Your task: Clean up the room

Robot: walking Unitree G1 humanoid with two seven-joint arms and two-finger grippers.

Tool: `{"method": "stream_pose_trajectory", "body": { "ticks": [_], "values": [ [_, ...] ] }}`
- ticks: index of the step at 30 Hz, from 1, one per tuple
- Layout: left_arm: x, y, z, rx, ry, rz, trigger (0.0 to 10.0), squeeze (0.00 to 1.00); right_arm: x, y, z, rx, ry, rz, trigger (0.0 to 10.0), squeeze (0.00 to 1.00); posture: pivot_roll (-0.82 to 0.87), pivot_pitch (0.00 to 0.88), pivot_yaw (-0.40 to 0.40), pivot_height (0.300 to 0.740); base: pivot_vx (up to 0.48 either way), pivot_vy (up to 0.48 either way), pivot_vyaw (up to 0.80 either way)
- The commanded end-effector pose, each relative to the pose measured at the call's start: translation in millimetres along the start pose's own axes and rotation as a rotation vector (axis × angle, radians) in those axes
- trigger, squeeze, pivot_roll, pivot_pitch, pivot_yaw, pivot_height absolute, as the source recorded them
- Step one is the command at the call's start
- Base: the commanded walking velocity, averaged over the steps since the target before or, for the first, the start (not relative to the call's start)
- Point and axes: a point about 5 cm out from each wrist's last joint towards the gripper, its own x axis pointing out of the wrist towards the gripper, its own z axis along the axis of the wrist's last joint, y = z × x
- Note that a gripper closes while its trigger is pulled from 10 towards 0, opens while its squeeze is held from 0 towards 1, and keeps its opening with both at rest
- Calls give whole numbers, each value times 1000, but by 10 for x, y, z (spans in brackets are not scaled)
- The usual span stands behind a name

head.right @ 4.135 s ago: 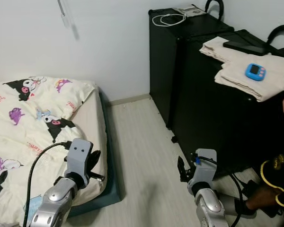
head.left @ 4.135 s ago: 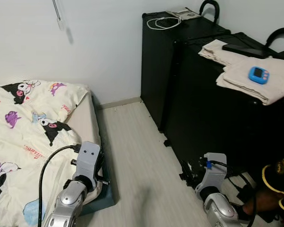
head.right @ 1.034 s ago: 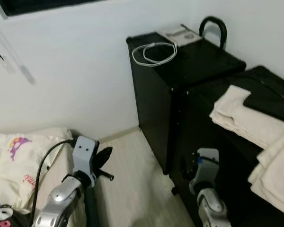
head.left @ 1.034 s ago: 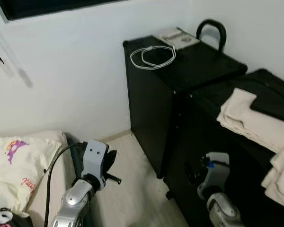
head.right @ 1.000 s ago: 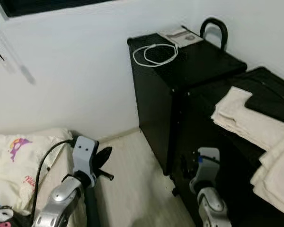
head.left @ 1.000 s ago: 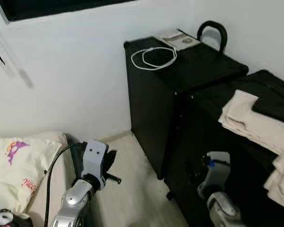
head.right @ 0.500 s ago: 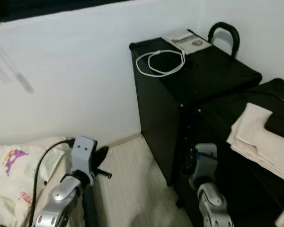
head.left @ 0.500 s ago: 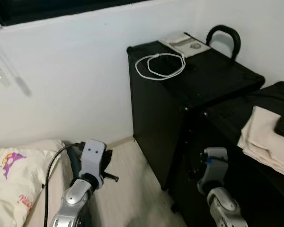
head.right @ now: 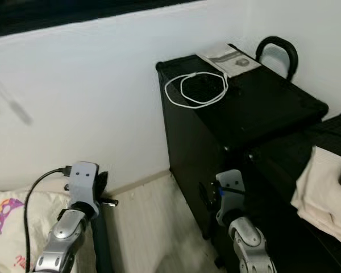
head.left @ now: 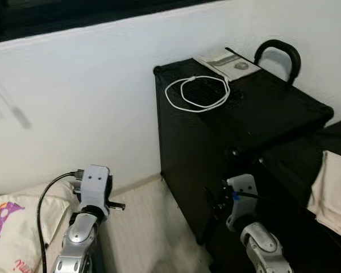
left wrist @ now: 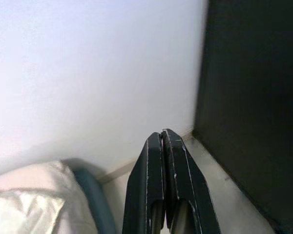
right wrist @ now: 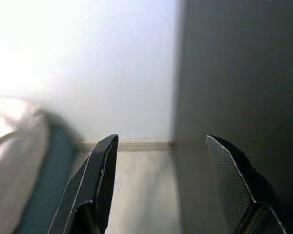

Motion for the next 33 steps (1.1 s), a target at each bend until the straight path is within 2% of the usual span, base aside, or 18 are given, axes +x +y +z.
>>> {"method": "stream_pose_trajectory", "body": {
  "ticks": [1,3,4,7,17,22,26,33],
  "values": [
    [-27,55,-76,7,29,28,10000,0,-19,34,-43,-25,22,32,10000,0,-102,142,42,740,304,0,0],
    [-15,63,-84,-3,31,35,10000,0,-11,44,-53,-37,33,43,10000,0,-104,140,40,740,283,0,0],
    [-14,45,-85,-33,27,23,10000,0,-9,38,-60,-36,38,35,10000,0,-104,140,40,740,0,0,0],
    [-19,-24,-105,-37,37,-22,10000,0,-10,26,-74,-27,40,21,10000,0,-104,136,42,740,0,0,0],
    [0,-80,-110,-5,33,-55,10000,0,-21,-7,-133,-14,63,-17,10000,0,-100,136,46,740,0,0,0],
    [-2,-106,-99,-5,26,-78,10000,0,-20,-8,-138,-52,66,-10,10000,0,-98,139,46,740,0,0,0],
    [-11,-144,-94,-5,25,-100,10000,0,-23,-32,-142,-8,58,-48,10000,0,-95,143,50,740,0,0,0],
    [-8,-178,-89,-2,20,-116,10000,0,-29,-47,-145,-8,59,-60,10000,0,-97,147,53,740,0,0,0]
  ]
}}
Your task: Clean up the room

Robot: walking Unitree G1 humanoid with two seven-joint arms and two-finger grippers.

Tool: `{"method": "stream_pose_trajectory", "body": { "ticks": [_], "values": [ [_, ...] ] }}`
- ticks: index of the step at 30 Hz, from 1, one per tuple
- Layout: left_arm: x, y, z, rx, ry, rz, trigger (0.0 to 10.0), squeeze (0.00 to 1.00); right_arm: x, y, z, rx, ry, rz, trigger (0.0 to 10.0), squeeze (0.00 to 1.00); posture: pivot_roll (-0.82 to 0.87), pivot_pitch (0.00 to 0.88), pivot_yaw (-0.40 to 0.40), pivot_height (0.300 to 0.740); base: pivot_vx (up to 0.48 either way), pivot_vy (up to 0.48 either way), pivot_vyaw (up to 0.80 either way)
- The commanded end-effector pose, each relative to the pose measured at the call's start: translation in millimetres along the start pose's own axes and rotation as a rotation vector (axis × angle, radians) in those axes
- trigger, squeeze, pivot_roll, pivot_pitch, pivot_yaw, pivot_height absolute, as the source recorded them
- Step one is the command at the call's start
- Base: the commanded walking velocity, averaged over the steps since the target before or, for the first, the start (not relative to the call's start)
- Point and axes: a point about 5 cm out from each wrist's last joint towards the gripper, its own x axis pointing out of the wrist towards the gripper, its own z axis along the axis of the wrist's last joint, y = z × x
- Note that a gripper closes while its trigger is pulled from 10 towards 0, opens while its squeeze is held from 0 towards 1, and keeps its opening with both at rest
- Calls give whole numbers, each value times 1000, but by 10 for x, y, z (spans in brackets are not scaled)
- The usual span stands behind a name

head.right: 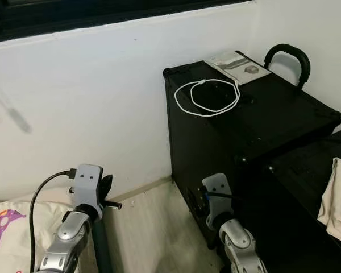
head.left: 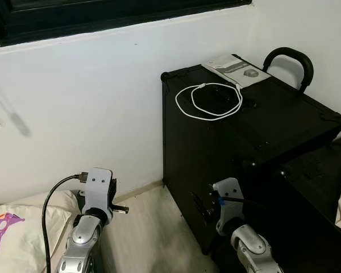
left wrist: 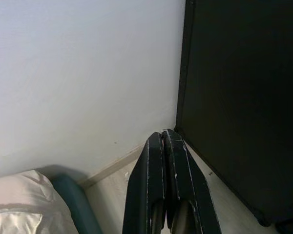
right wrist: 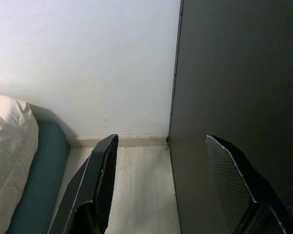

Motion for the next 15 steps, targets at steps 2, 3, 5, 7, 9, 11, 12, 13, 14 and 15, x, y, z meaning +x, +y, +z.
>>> {"method": "stream_pose_trajectory", "body": {
  "ticks": [2,3,5,7,9,11,12,13,14,15],
  "values": [
    [-24,1,-31,21,5,-8,10000,0,-27,2,-55,-10,18,-3,10000,0,-96,150,53,740,0,0,0],
    [-24,1,-31,21,5,-8,10000,0,-27,2,-55,-10,18,-3,10000,0,-96,150,53,740,0,0,0],
    [-25,-2,-30,22,4,-10,10000,0,-30,4,-57,-29,22,4,10000,0,-96,152,53,740,0,0,800],
    [-28,-6,-29,21,4,-12,10000,0,-29,17,-55,-49,21,13,10000,0,-96,152,53,740,0,0,800],
    [-30,-9,-28,21,4,-14,10000,0,-25,20,-54,-50,21,12,10000,0,-95,152,53,740,0,0,800],
    [-30,-12,-28,20,4,-15,10000,0,-23,22,-54,-48,21,13,10000,0,-93,152,54,740,0,0,800],
    [-30,-12,-28,20,4,-15,10000,0,-23,22,-54,-48,21,13,10000,0,-93,152,54,740,0,0,800],
    [-32,-16,-29,19,5,-17,10000,0,-21,23,-54,-47,21,13,10000,0,-93,152,54,740,0,0,800],
    [-32,-16,-29,19,5,-17,10000,0,-21,23,-54,-47,21,13,10000,0,-93,152,54,740,0,0,800],
    [-36,-30,-33,18,10,-27,10000,0,-20,24,-55,-46,22,13,10000,0,-92,155,55,740,0,0,800]
  ]
}}
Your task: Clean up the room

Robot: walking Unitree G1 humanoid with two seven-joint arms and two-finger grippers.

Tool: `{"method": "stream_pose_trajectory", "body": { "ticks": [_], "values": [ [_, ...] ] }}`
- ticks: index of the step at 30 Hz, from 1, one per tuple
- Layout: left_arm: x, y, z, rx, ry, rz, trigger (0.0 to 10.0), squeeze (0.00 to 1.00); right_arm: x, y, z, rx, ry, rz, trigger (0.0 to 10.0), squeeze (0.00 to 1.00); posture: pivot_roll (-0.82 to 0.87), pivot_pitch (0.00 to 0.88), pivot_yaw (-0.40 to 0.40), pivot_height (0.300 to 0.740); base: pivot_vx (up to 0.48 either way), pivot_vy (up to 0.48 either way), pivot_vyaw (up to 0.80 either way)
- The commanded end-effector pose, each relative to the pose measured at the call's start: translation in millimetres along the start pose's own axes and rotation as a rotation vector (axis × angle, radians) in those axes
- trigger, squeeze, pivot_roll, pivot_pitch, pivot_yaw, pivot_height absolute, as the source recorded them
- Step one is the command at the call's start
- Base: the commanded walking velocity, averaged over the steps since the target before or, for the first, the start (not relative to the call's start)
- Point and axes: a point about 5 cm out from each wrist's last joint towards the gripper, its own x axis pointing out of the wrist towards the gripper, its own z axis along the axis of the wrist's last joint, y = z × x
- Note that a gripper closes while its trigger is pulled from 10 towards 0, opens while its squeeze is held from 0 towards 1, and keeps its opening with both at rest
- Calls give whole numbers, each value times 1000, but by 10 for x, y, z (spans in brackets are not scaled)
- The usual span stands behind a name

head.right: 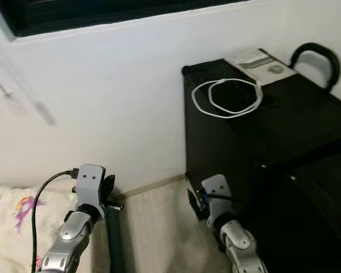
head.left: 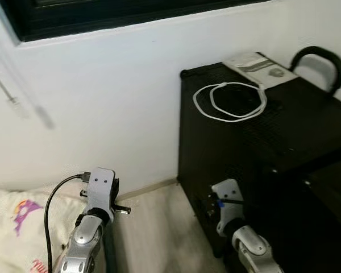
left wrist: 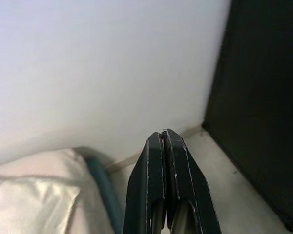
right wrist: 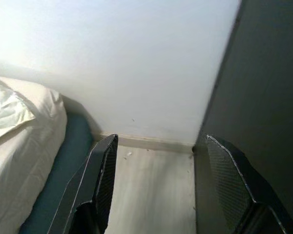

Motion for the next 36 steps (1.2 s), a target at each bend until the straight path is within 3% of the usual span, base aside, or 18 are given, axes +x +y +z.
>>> {"method": "stream_pose_trajectory", "body": {
  "ticks": [1,23,25,36],
  "values": [
    [-38,0,-48,15,24,-12,10000,0,-16,31,-48,4,15,9,10000,0,-93,156,56,740,0,0,800],
    [-34,-97,-70,30,63,-79,10000,0,-48,-5,-71,7,18,-22,10000,0,-90,157,67,740,0,0,797],
    [-33,-104,-60,24,60,-88,10000,0,-57,-25,-74,47,12,-46,10000,0,-90,157,67,740,0,0,0],
    [-27,-137,-64,28,71,-116,10000,0,-69,-23,-91,52,20,-51,10000,0,-92,155,68,740,0,0,0]
  ]
}}
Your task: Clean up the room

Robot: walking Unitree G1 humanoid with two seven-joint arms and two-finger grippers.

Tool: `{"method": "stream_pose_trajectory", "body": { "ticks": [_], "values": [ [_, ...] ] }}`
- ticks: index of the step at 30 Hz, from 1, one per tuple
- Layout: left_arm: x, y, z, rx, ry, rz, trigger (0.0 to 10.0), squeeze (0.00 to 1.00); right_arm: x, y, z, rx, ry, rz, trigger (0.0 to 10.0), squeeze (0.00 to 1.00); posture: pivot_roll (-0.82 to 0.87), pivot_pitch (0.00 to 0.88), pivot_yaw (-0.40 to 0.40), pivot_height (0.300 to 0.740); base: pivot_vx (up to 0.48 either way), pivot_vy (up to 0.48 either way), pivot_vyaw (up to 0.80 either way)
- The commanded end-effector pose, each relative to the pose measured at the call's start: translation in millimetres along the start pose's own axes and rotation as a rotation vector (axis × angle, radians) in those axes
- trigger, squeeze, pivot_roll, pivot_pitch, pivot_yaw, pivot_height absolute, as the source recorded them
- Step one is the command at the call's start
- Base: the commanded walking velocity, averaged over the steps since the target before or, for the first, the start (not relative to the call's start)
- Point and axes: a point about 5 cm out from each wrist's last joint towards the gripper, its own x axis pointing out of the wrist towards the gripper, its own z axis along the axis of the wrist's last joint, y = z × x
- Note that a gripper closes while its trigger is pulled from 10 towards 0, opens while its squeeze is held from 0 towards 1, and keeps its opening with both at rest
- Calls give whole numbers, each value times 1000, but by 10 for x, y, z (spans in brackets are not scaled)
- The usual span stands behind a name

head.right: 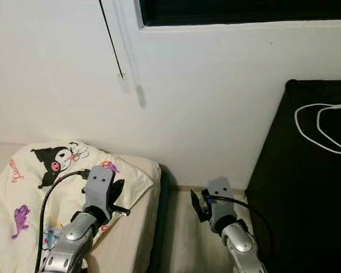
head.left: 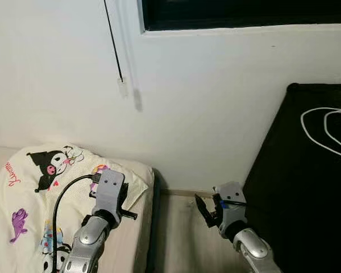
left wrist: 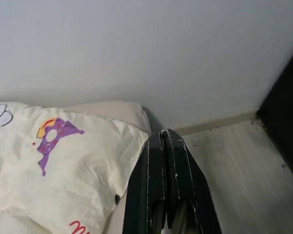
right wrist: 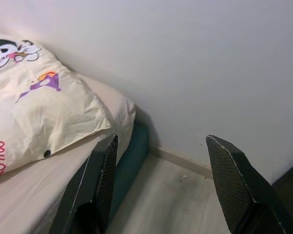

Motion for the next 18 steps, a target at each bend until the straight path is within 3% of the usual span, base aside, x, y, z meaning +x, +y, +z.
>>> {"method": "stream_pose_trajectory", "body": {
  "ticks": [1,13,18],
  "values": [
    [-25,-1,-35,1,21,-12,10000,0,-28,3,-33,21,9,-6,10000,0,-95,154,68,740,0,0,0],
    [-28,-13,-44,51,25,-17,10000,0,-32,5,-43,29,12,-9,10000,0,-93,146,71,740,0,0,0],
    [-8,-5,-42,45,33,-7,10000,0,-28,6,-41,30,11,-8,10000,0,-93,146,71,740,0,-332,0]
  ]
}}
